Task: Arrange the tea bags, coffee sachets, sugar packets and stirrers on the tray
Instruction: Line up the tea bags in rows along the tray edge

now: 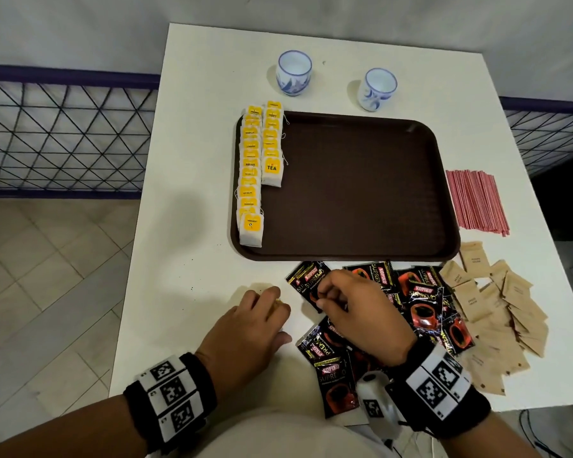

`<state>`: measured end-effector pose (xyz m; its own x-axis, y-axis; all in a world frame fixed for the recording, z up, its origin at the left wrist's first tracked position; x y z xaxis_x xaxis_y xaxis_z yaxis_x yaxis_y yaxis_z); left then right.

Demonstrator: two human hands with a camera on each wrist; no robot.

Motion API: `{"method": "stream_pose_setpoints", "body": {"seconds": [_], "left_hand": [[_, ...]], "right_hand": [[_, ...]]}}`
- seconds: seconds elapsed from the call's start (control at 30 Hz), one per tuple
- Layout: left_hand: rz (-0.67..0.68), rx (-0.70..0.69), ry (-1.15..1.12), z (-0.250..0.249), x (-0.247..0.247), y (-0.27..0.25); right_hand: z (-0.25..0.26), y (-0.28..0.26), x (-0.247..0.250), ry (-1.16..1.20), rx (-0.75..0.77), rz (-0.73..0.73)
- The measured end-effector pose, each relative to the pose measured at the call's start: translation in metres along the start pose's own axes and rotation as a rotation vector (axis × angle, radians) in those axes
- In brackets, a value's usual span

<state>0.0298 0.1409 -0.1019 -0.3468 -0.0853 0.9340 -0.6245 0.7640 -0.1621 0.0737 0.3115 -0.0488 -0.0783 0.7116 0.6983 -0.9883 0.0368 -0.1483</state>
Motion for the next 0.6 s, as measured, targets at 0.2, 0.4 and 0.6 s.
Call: {"method": "stream_pose_setpoints", "body": {"seconds": [0.2,0.4,0.6], "left_hand": [[0.016,-0.01,-0.05,0.002,0.004,-0.001],[0.072,0.048,-0.266,0.017,0.012,0.011],[0.149,0.459,-0.765,0.038,0.044,0.033]], "right_hand": [[0.0,-0.014,0.009,-0.016,0.002,0.029],[0.002,-0.009,0.009,-0.009,0.017,0.024],[0.022,0.005,0.012,0.025,0.127,-0.027]]}}
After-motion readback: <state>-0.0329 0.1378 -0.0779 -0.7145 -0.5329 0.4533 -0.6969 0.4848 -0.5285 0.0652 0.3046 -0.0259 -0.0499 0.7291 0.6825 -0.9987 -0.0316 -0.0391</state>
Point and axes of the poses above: each hand's wrist, its own y-axis towards the middle knuckle, its own x-axis out of the back of the hand, z = x × y, the point moved 6 cm from there along y, towards the middle knuckle, and after that the axes turned 13 degrees about x, right-handed, at the moved point
